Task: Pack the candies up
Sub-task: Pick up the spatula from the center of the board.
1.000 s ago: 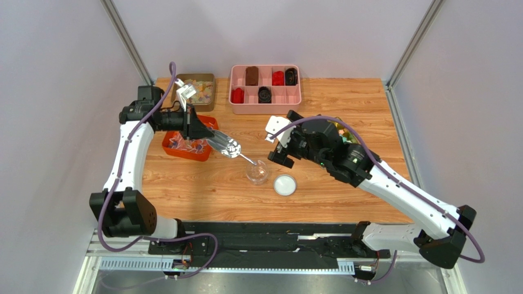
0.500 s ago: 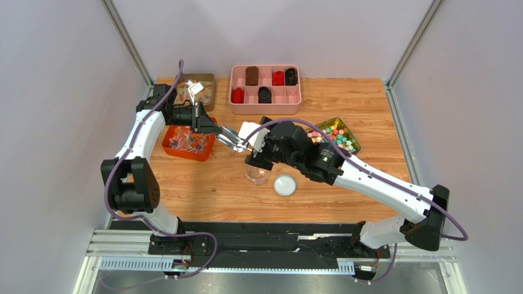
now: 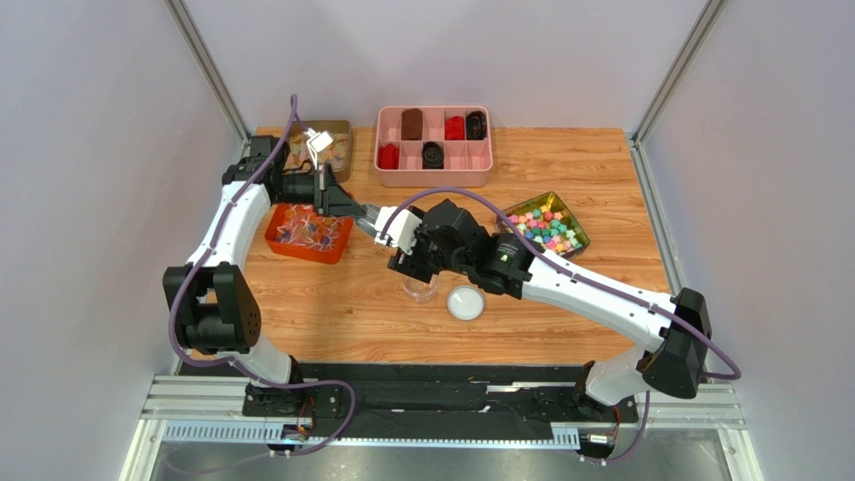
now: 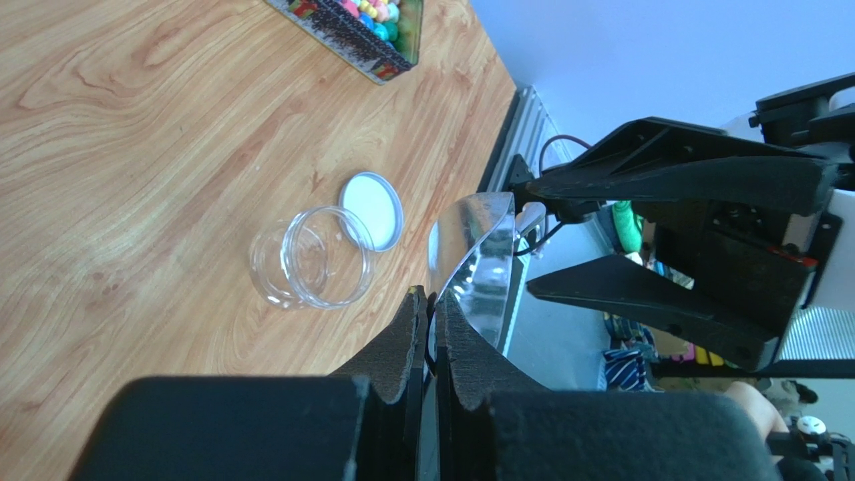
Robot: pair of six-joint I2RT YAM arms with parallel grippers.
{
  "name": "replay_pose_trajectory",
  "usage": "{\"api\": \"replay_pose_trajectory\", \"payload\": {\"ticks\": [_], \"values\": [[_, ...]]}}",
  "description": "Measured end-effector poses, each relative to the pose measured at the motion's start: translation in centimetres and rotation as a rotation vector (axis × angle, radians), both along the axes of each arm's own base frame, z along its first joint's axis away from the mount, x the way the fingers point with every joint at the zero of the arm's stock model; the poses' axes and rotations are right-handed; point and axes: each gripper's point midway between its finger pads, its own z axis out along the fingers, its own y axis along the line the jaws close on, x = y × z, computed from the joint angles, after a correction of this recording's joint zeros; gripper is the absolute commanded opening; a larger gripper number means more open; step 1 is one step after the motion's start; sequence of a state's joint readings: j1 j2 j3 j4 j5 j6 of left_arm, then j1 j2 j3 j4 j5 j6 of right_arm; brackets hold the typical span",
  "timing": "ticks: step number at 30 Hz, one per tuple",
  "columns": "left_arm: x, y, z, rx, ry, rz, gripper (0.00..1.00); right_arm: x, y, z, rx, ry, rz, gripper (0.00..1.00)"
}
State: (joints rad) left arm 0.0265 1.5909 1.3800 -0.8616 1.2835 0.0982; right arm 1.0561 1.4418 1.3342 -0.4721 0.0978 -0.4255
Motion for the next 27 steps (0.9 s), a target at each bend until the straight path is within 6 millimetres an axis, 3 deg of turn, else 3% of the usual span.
{"api": "replay_pose_trajectory", "payload": {"ticks": [7, 13, 18, 21, 25, 27], "values": [[-0.7, -0.1, 0.7, -0.016, -0.016, -0.008, 0.0, 0.7, 0.6, -1.0, 0.005, -0.005, -0.027, 0.58], [-1.0, -0.2, 0.8, -0.02, -0.022, -0.011, 0.0, 1.6, 0.6, -0.7, 0.026, -0.038, -0.063, 0.48], [-0.9, -0.1, 0.7, -0.019, -0.025, -0.01, 0.0, 1.9, 0.6, -0.8, 0.03, -0.049, -0.078, 0.46], [-0.9, -0.1, 0.7, -0.018, -0.027, -0.009, 0.0, 1.9, 0.6, -0.9, 0.031, -0.05, -0.08, 0.33], [-0.8, -0.1, 0.6, -0.018, -0.034, -0.007, 0.0, 1.9, 0.5, -1.2, 0.025, -0.047, -0.081, 0.22], [-0.7, -0.1, 0.6, -0.017, -0.035, -0.006, 0.0, 1.9, 0.4, -1.3, 0.023, -0.045, -0.083, 0.09]]}}
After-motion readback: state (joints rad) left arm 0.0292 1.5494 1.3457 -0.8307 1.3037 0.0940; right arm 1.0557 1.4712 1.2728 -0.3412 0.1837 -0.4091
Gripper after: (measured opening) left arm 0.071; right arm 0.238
